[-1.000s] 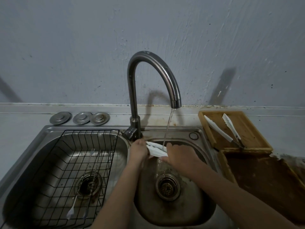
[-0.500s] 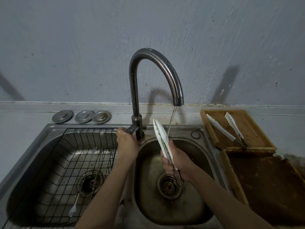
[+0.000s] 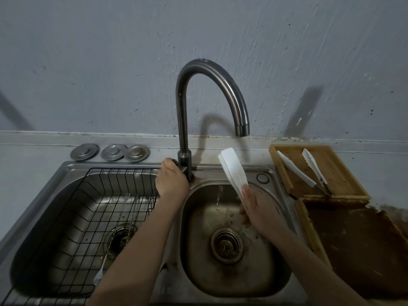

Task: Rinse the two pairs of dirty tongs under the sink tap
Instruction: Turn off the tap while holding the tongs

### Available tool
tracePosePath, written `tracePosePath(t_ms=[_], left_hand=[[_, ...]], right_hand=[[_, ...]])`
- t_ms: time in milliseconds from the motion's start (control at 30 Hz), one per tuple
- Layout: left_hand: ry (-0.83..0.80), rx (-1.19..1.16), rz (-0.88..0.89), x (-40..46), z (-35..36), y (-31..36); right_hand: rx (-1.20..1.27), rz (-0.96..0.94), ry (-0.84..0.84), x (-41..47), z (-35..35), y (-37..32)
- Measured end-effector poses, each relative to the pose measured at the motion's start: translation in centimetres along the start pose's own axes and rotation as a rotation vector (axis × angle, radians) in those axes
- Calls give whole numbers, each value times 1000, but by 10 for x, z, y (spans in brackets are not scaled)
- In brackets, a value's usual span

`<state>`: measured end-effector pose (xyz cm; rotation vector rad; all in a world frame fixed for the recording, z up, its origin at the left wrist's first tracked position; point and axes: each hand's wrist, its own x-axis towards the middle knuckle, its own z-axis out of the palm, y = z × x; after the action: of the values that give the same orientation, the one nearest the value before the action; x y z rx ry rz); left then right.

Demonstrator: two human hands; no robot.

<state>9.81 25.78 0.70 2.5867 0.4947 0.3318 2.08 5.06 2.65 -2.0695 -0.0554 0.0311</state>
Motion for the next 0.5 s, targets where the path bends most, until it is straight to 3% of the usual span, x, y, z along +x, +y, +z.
tracePosePath(t_ms=[67, 100, 200, 233, 333, 367, 500], left_hand=[[-10, 28, 2, 0, 2, -1], [-9, 32, 4, 0, 2, -1], [8, -6, 4, -3, 1, -1], [8, -11, 5, -3, 0, 0], [5, 1, -7, -3, 0, -2], [1, 7, -9, -4, 0, -2], [-2, 9, -17, -6, 0, 1]], right_hand=[[-248, -105, 75, -4, -4, 5], [-393, -63, 17, -4, -5, 9], [-800, 300, -393, -11, -2, 28], [-837, 338, -414, -14, 2, 33], [-782, 196, -125, -15, 15, 29], [-799, 163, -107, -13, 16, 29], [-954, 340, -494, -13, 13, 36]])
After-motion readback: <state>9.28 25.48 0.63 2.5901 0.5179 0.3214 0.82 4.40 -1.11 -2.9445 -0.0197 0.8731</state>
